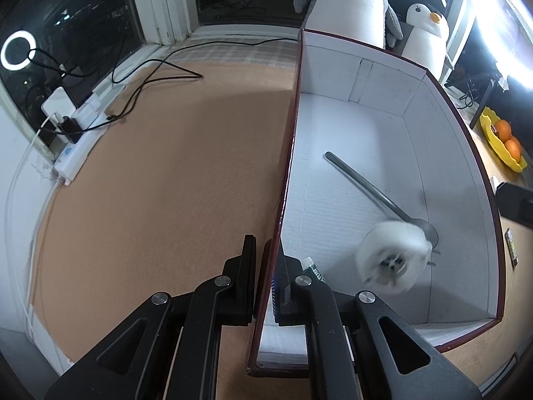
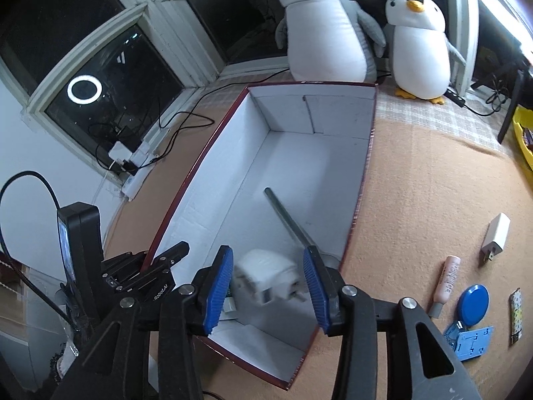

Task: Organize rigid objects
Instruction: 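Open the right tool to release the plug adapter into the box, then move the right tool to the patterned lighter and grasp it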

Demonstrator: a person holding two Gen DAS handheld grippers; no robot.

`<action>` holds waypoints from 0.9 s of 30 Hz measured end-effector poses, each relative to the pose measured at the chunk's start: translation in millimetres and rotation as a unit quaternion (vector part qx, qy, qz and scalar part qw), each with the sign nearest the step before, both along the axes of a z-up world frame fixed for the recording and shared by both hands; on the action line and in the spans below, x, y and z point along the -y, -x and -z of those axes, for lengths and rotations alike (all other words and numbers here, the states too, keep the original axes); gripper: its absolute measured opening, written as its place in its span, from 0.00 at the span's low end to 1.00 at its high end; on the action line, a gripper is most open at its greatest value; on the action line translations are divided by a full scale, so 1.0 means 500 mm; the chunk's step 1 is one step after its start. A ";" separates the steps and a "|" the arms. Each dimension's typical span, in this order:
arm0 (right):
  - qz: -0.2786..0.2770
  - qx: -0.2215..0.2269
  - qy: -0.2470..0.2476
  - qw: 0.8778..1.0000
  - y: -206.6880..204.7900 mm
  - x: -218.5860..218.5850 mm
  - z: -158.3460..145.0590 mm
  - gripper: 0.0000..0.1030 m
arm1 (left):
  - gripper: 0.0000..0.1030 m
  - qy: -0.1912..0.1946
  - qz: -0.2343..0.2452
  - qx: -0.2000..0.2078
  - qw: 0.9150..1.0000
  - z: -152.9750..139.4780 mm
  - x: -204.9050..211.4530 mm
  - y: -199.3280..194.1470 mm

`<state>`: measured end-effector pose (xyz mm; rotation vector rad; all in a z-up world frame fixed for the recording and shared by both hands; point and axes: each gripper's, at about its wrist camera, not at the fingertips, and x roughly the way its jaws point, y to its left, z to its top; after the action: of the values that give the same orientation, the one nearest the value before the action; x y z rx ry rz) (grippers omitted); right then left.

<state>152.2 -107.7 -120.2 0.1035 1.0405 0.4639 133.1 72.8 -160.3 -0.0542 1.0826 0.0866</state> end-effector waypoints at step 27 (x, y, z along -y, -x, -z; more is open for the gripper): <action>0.238 0.066 0.028 0.969 0.117 0.403 -0.040 0.65 | 0.06 -0.019 0.050 -0.004 0.999 -0.006 0.013 -0.004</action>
<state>93.7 -309.3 -100.1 0.2626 0.8595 0.0045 134.9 66.1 -157.2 0.0333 1.0906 0.0177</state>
